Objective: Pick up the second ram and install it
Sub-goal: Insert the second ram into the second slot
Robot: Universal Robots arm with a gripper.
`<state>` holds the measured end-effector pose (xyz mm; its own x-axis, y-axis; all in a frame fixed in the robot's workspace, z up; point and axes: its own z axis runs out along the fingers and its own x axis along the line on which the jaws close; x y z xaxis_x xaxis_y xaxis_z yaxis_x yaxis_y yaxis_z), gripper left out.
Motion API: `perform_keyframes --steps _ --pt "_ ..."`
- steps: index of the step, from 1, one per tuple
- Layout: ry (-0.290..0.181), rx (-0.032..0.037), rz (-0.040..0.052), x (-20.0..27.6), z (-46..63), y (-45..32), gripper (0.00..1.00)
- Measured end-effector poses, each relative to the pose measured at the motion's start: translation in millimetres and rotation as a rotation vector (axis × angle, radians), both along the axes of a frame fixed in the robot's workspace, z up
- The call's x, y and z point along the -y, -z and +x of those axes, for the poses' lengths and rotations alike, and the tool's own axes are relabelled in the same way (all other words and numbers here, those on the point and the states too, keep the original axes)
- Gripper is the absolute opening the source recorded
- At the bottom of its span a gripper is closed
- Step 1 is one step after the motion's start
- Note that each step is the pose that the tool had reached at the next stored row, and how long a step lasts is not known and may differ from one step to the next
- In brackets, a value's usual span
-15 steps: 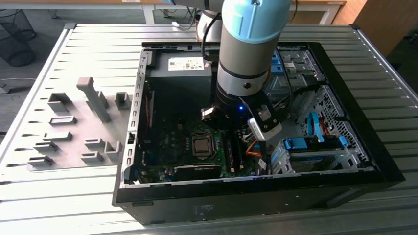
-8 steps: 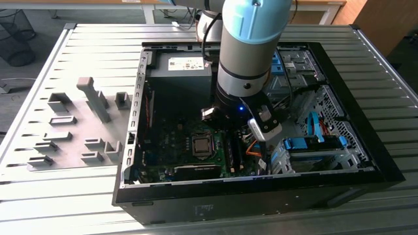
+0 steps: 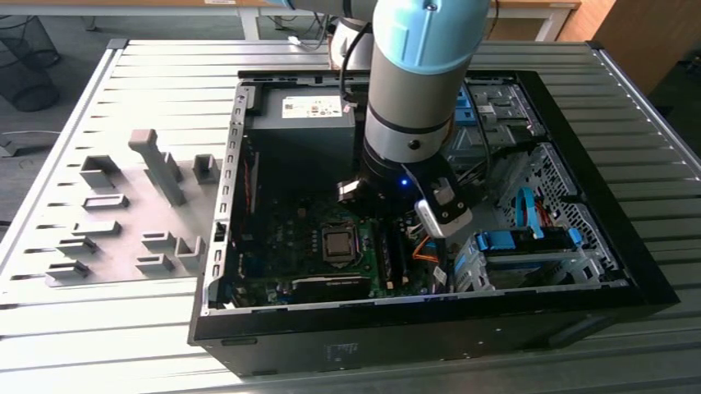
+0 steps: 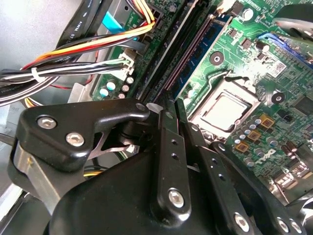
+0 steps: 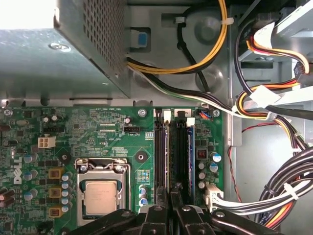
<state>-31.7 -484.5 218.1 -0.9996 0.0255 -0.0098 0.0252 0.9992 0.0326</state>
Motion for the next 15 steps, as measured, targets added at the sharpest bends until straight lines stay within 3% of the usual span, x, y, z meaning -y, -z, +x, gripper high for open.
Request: perform_keyframes --steps 15 --pt "0.004 -0.0001 -0.0004 0.1 0.0 2.6 0.15"
